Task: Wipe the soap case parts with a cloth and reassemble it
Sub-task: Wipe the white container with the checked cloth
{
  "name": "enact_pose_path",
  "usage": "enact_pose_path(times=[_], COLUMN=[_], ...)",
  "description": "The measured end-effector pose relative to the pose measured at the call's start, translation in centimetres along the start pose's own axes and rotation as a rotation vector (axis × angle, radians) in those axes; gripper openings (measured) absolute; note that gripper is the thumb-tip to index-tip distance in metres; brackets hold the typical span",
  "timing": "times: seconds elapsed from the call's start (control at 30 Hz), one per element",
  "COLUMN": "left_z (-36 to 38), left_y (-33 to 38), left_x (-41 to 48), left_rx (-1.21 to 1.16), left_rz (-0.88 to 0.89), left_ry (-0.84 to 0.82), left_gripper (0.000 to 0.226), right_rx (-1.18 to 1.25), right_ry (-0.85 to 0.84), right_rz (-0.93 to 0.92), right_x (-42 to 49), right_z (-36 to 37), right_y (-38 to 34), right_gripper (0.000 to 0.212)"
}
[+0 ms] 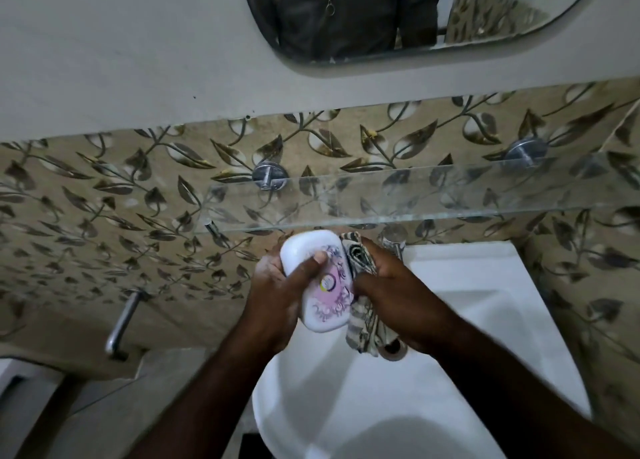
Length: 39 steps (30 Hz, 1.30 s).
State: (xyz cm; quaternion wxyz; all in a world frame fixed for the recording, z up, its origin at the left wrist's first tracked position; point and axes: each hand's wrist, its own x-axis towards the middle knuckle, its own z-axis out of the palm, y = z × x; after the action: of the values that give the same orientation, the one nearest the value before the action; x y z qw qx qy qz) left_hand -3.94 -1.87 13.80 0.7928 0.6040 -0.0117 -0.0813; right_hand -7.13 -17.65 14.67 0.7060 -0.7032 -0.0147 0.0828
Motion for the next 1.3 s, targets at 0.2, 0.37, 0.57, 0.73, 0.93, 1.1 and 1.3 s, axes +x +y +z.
enact_pose_path(times=[0.2, 0.37, 0.57, 0.73, 0.93, 1.1, 1.3], left_z=[0.6, 0.8, 0.4, 0.4, -0.2, -0.8, -0.8], left_y=[-0.8, -2.0, -2.2, -2.2, -2.3, -2.8, -1.3], left_x=[0.8, 0.1, 0.1, 0.0, -0.1, -1.1, -1.5], left_rx=[-0.198, -0.451, -0.494, -0.489, -0.639, -0.682, -0.643], left_rz=[-0.114, -0.258, -0.235, -0.271, -0.469, -0.411, -0.388], left_ry=[0.223, 0.129, 0.077, 0.035, -0.008, 0.004, -0.042], left_gripper=[0.055, 0.077, 0.069, 0.071, 0.084, 0.064, 0.074], right_rx=[0.074, -0.027, -0.289, -0.310, -0.902, -0.924, -0.797], right_ry=[0.096, 0.176, 0.245, 0.460, 0.038, -0.052, 0.057], right_rz=[0.072, 0.053, -0.075, -0.357, -0.603, -0.568, -0.510], right_x=[-0.7, -0.4, -0.5, -1.7, -3.6, -0.6, -1.5], right_z=[1.8, 1.3, 1.2, 1.5, 4.2, 3.6, 3.4], right_y=[1.3, 2.1, 2.9, 2.1, 3.7, 2.0, 1.7], right_gripper=[0.051, 0.042, 0.031, 0.041, 0.059, 0.060, 0.059])
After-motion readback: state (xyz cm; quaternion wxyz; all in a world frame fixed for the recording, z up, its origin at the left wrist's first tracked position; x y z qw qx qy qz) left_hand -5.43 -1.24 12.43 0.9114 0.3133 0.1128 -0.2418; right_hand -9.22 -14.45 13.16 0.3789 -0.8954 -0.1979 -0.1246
